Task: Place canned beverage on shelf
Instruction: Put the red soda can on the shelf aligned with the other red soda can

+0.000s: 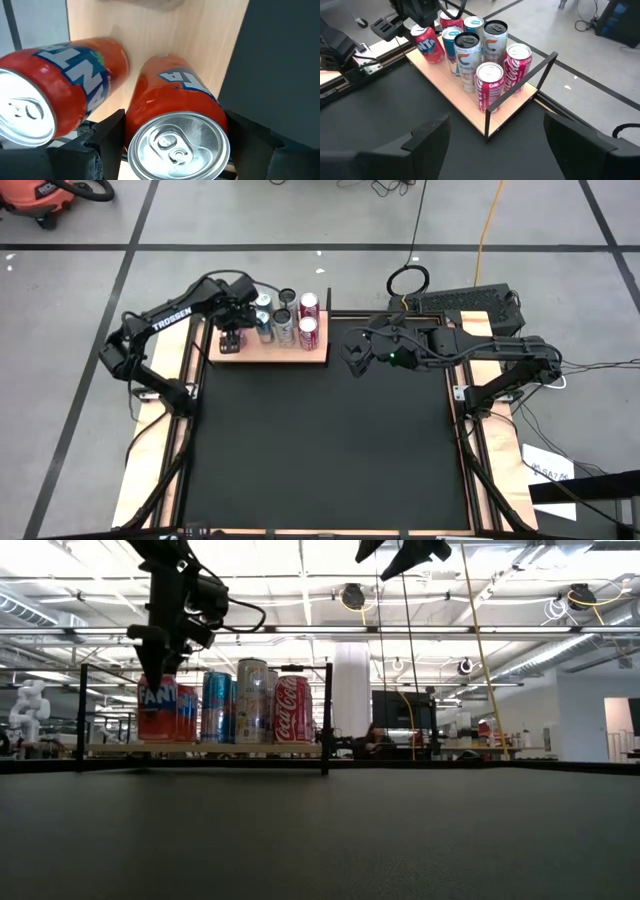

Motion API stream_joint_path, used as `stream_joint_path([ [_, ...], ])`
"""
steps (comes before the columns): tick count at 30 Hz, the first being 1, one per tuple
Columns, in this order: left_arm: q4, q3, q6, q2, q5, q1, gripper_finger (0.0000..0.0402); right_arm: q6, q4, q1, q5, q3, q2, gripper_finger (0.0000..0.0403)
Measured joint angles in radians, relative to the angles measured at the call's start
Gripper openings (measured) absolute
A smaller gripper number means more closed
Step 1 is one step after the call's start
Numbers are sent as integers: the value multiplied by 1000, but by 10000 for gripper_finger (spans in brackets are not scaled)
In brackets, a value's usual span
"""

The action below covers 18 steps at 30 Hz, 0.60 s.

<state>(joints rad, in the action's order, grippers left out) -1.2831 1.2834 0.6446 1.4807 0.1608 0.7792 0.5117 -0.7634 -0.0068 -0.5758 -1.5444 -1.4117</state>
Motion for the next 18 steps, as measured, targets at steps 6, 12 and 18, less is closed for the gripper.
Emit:
stream_joint_path([
  [6,30,0,15,3,-16,24,272,-2,-10,-5,0,0,0,306],
  [12,31,0,17,3,-29,27,272,-3,-12,-15,4,0,0,306],
  [18,30,0,-10,3,-40,27,282,-3,-12,-14,5,0,0,306],
])
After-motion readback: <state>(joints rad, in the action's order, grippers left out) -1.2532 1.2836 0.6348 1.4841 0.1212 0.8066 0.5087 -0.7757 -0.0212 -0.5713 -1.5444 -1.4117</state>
